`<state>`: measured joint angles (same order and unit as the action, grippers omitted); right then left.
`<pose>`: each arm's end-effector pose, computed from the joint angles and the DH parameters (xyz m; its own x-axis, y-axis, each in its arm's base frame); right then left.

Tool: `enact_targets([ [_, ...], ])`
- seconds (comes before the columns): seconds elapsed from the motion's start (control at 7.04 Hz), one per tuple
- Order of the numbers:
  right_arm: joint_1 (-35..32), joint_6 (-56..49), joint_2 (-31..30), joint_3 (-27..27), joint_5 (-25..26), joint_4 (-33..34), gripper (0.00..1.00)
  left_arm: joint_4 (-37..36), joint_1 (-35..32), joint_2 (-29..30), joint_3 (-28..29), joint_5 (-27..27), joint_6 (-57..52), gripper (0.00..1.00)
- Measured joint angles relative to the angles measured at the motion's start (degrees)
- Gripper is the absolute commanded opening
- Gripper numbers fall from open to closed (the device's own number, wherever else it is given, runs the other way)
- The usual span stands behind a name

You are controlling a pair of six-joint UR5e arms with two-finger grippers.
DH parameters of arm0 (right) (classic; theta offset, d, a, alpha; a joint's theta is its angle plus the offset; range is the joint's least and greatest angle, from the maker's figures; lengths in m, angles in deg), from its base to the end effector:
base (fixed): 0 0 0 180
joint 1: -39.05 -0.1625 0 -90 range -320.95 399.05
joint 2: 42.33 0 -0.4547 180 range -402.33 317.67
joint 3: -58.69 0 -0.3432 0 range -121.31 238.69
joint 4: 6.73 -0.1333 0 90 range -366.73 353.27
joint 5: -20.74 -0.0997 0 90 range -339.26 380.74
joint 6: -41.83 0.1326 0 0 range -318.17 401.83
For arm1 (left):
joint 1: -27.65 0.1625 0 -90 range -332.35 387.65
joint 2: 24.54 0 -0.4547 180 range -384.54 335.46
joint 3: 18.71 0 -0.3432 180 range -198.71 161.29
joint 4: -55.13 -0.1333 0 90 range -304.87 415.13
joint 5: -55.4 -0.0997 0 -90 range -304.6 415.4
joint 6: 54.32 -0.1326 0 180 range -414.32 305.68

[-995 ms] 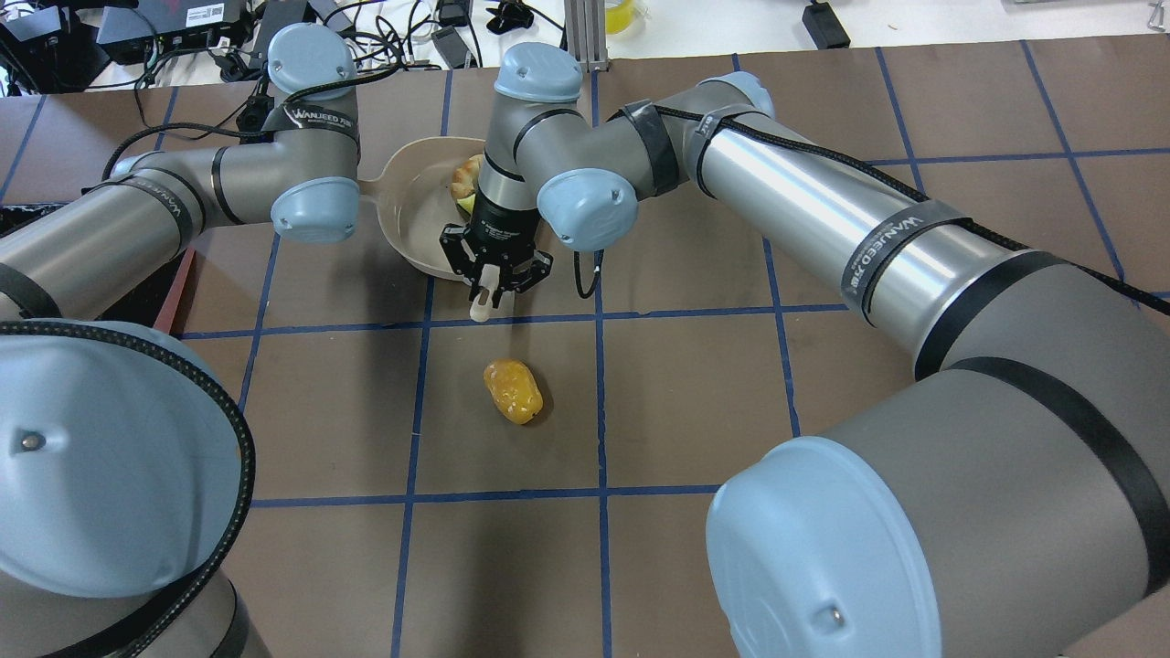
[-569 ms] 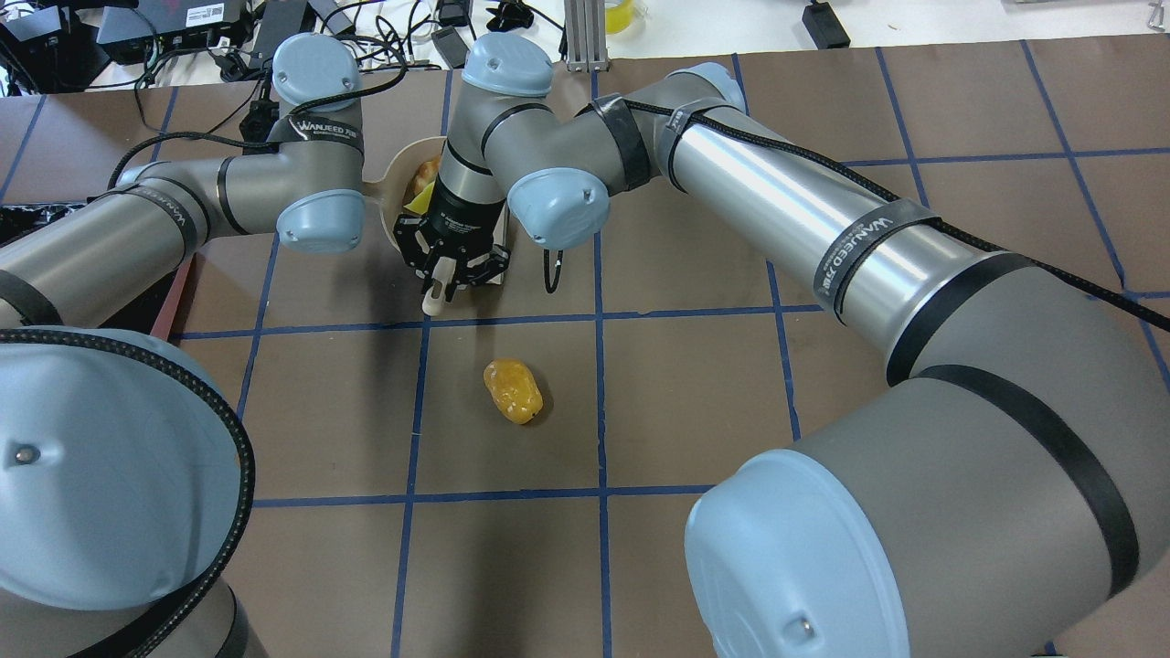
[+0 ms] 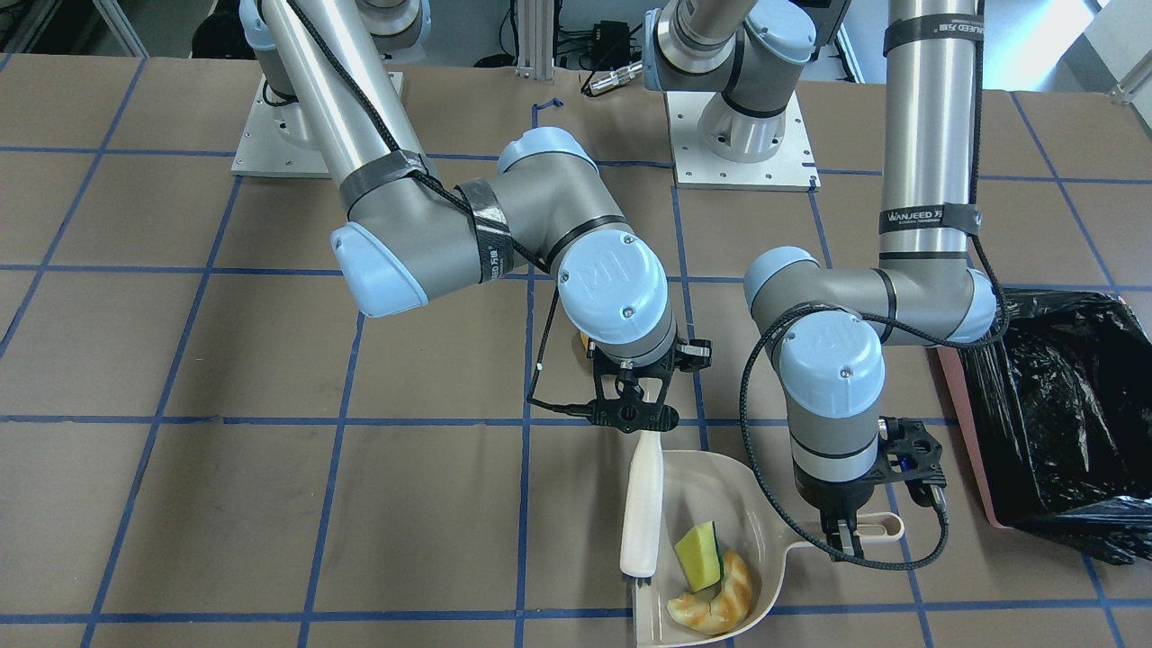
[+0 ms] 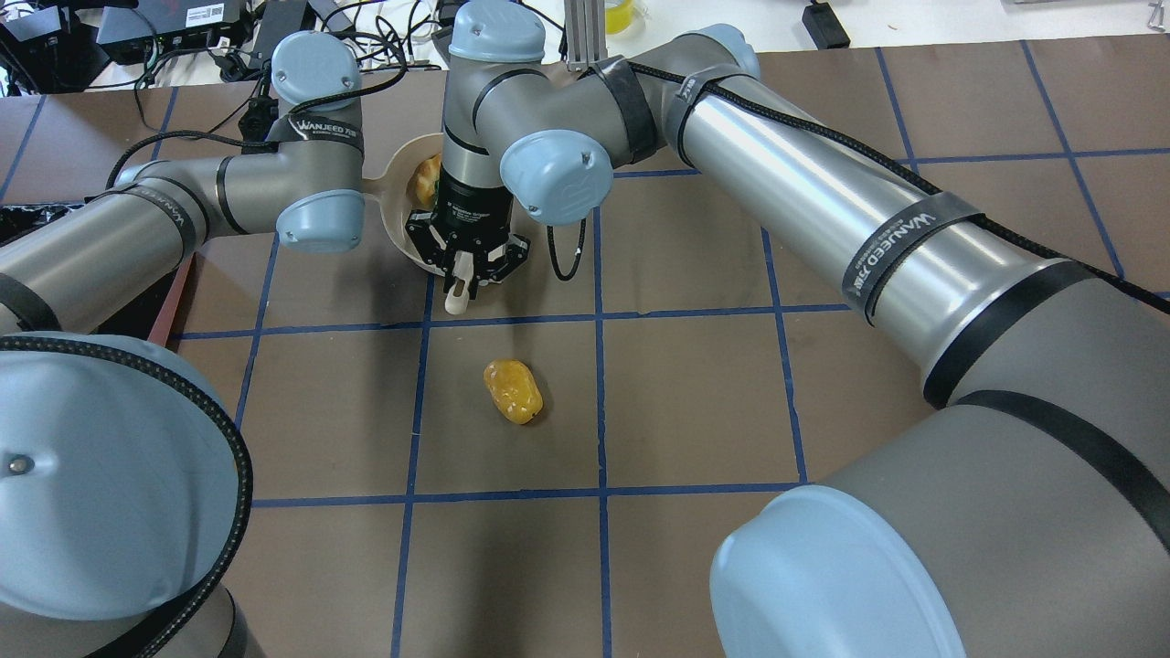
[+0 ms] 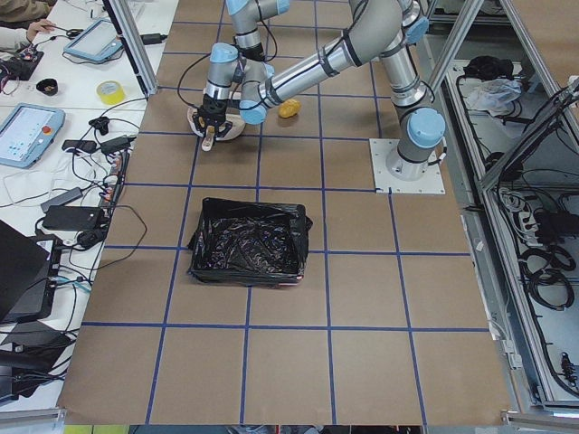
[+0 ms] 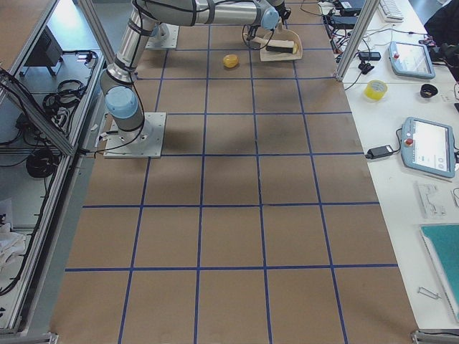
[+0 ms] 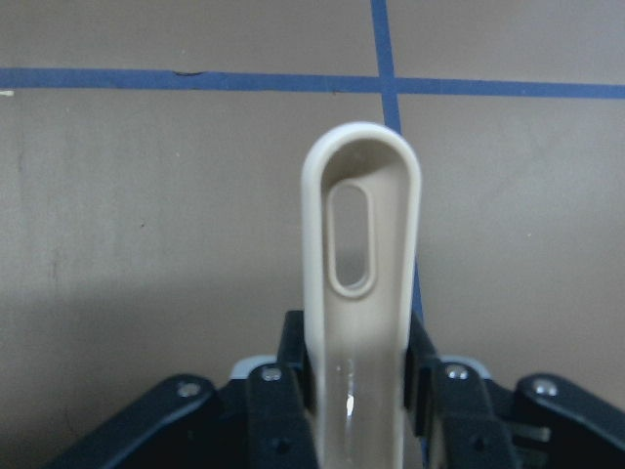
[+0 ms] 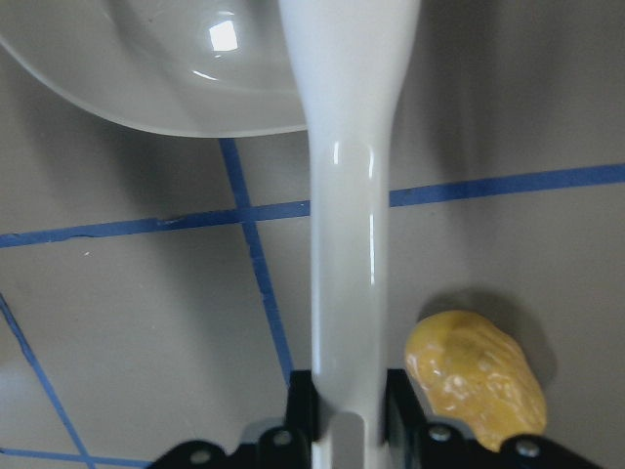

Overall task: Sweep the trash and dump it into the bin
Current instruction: 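Sweep the banana peel and sponge into the dustpan with the right gripper's brush, then move the brush with the right gripper behind the yellow potato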

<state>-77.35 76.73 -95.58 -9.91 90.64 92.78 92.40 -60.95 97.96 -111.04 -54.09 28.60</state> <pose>0.4668 -0.5381 0.3020 -0.9557 0.1930 -0.2222 0.1274 0.9518 0.2791 -0.0729 -0.6613 0.2617 -0.0928 -0.9595 0.2659 -0.9356 -0.0073 -0.3530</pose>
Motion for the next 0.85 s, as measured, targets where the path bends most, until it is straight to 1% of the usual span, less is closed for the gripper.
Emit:
enact_targets([
  [0.28,2.0,-1.7,-2.3,-0.1,5.5,-5.8,0.00,-0.1,0.0,-0.3,-0.2,0.0,0.0,0.00],
  [0.57,5.9,-7.2,-8.0,-2.1,12.1,-15.0,0.00,-0.1,0.0,-0.6,-0.7,0.2,-0.7,0.00],
  [0.71,7.5,-9.2,-12.1,-5.3,13.7,-18.4,0.00,0.0,0.2,-1.0,-1.6,0.6,-1.1,0.00],
  [0.85,8.3,-10.1,-17.1,-10.0,14.4,-19.8,0.00,0.0,0.4,-1.8,-2.7,1.1,-1.3,0.00],
])
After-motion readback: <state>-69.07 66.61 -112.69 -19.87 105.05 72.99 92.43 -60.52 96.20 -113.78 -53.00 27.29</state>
